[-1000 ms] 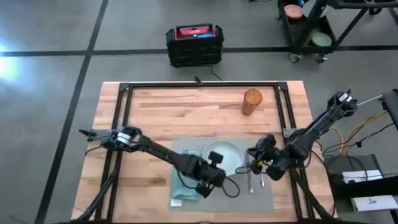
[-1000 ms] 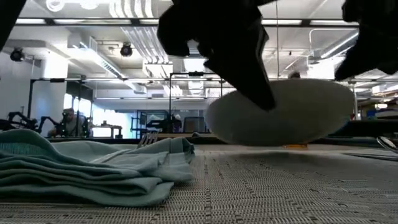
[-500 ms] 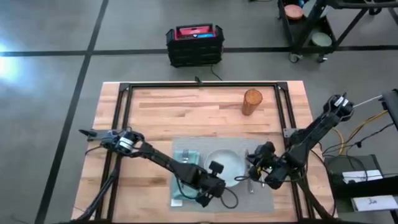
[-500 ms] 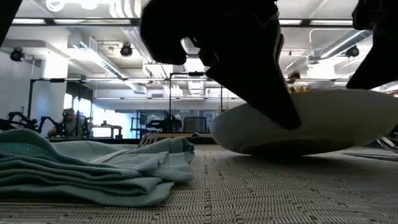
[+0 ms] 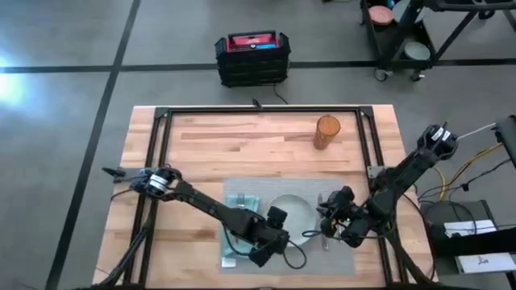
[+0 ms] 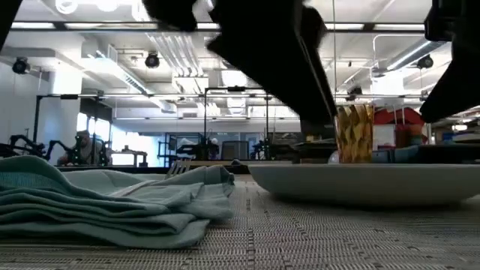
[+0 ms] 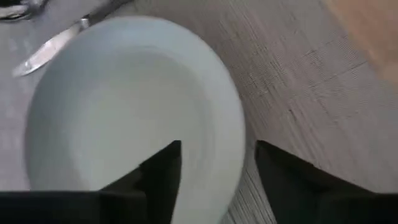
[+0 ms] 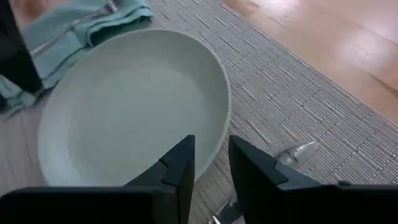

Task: Set table place
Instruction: Put the light gray plate on the gray placemat, then adjust the gray placemat

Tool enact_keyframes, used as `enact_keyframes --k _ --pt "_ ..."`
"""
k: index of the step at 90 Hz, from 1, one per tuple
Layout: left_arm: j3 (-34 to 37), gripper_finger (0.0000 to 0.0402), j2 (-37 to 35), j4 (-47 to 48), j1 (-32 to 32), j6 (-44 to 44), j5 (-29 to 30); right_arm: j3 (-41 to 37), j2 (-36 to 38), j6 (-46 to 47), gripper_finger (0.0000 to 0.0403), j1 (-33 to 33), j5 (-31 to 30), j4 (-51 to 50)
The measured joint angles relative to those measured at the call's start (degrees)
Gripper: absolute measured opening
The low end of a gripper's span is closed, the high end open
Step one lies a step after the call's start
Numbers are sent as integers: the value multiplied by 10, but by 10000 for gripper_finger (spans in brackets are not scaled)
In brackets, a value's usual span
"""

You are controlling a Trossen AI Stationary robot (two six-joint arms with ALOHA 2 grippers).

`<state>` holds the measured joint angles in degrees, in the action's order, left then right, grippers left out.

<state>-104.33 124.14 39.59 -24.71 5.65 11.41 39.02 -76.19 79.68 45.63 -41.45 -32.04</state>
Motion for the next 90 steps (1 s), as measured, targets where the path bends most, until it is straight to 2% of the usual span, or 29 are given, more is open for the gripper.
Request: enact_keyframes --k 14,28,36,48,58,65,74,90 --pt "0 234 -34 55 4 -15 33 0 9 -2 84 0 -1 6" --pt "24 222 -92 127 31 -61 73 0 29 -2 64 -15 -1 -6" --pt "98 200 -152 121 57 -82 89 1 45 20 48 -42 14 -34" --pt "253 149 -277 64 116 -136 104 0 66 31 24 -111 103 -105" --pt "378 91 -378 13 174 -190 103 0 75 -13 9 -180 180 -150" --pt "445 50 -432 -7 212 -210 66 -3 76 -64 2 -228 237 -167" --pt "521 9 -469 -25 250 -220 29 -13 75 -116 1 -282 302 -165" --pt "608 5 -471 -115 279 -217 -49 -26 79 -164 0 -336 351 -168"
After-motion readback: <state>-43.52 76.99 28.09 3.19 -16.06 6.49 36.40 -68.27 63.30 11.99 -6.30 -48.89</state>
